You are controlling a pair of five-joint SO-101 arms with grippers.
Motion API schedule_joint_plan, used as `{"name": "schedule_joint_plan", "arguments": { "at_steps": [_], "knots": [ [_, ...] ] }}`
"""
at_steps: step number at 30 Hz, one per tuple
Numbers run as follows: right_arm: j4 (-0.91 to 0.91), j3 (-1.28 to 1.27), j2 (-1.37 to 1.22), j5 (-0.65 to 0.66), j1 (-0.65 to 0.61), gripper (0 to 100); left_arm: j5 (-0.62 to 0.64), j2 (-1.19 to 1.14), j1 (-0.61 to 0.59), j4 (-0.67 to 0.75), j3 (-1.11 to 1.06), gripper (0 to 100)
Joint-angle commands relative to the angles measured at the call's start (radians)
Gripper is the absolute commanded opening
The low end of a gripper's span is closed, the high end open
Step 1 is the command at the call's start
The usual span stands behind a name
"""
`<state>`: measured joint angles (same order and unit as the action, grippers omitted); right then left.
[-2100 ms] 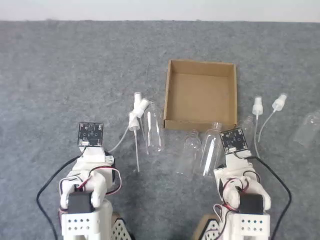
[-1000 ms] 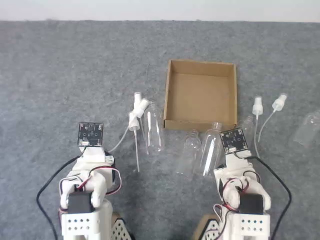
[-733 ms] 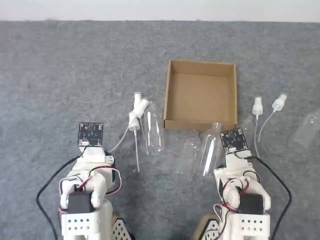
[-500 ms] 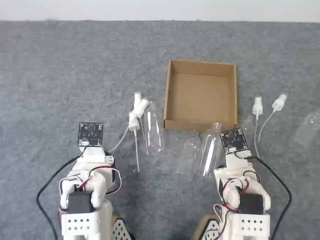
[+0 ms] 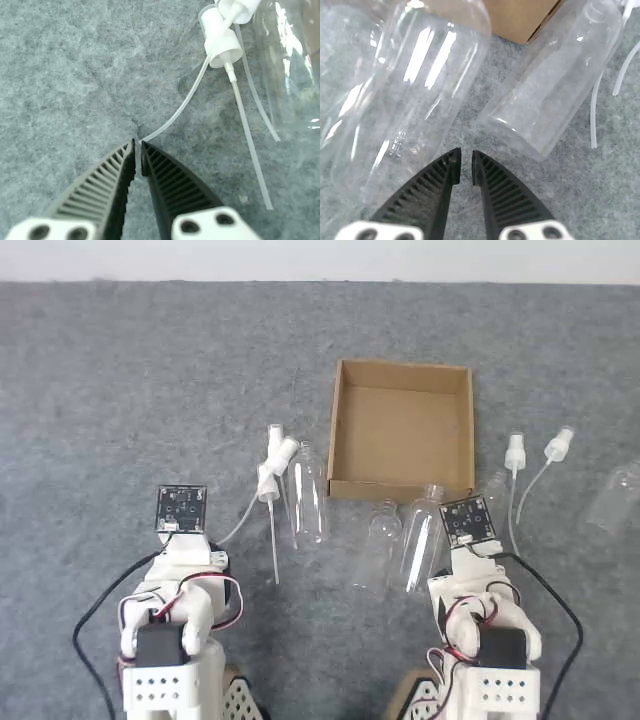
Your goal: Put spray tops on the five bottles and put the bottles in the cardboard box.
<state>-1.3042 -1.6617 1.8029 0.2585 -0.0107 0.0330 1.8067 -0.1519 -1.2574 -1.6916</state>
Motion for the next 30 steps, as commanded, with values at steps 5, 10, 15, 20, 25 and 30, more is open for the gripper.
{"name": "schedule_joint_plan", "arguments": {
  "at_steps": [5,10,15,20,25,30],
  "knots": [
    [-0.004,-0.021,0.013,0.011,-0.001,0.6,0.009,0.015,0.005,-0.005,0.007,1],
    [0.002,-0.012,0.013,0.011,0.010,0.6,0.009,0.015,0.002,-0.005,0.007,1],
    [0.076,0.043,0.013,0.028,0.016,0.6,0.008,0.015,0.000,-0.005,0.007,1],
    [0.133,0.186,0.013,0.109,0.087,0.6,0.008,0.015,0.000,-0.005,0.007,1],
    [0.128,0.331,0.012,0.112,0.151,0.6,0.008,0.015,0.000,-0.005,0.007,1],
    [0.137,0.465,-0.093,0.112,0.226,0.7,0.008,0.015,0.000,-0.005,0.007,1]
  ]
}}
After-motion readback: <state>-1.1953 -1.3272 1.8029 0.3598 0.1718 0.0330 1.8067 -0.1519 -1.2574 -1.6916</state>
